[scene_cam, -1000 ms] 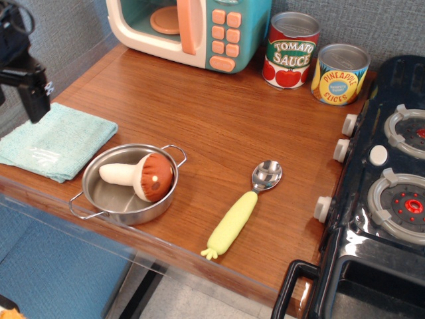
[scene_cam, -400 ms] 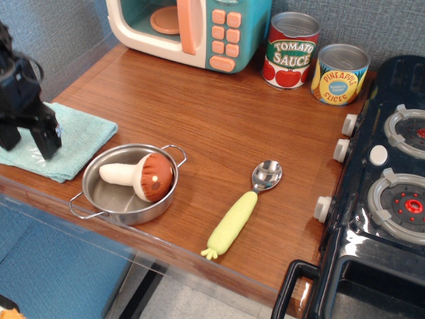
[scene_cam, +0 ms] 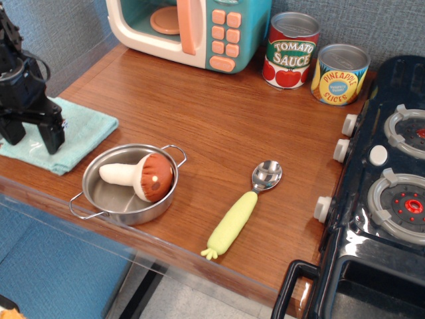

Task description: Move the blue cloth to the front of microwave

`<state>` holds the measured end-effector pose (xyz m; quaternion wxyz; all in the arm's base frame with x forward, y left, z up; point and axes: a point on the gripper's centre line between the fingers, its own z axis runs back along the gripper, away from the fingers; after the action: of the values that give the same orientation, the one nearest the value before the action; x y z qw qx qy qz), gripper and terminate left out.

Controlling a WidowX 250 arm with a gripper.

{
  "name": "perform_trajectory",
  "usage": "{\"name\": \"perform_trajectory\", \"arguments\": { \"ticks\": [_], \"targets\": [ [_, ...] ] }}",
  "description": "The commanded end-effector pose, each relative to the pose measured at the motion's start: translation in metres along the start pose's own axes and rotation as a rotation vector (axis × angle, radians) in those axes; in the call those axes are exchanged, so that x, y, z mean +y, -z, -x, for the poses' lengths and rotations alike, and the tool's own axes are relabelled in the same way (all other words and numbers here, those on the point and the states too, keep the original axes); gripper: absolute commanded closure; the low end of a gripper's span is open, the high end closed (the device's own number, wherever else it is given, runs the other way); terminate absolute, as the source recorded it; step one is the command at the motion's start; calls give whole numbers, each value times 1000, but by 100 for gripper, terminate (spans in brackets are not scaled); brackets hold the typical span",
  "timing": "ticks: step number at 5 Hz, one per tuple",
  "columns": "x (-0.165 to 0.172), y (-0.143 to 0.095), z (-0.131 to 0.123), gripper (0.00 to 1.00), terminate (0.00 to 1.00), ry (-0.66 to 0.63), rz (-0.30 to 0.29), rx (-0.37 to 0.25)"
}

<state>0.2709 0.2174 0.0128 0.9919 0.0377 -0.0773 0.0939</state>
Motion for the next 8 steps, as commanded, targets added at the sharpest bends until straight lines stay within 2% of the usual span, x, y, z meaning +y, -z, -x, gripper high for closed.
{"name": "perform_trajectory", "arguments": {
  "ticks": [1,3,5,7,8],
  "targets": [
    [-22,-17,-76,0,0,-11,76,-149],
    [-80,-9,-118,0,0,95,173,-181],
    [-88,-26,-142,0,0,80,166,-217],
    [-101,-114,-149,0,0,98,106,-267],
    [-100,-129,-136,0,0,114,43,-209]
  ]
}}
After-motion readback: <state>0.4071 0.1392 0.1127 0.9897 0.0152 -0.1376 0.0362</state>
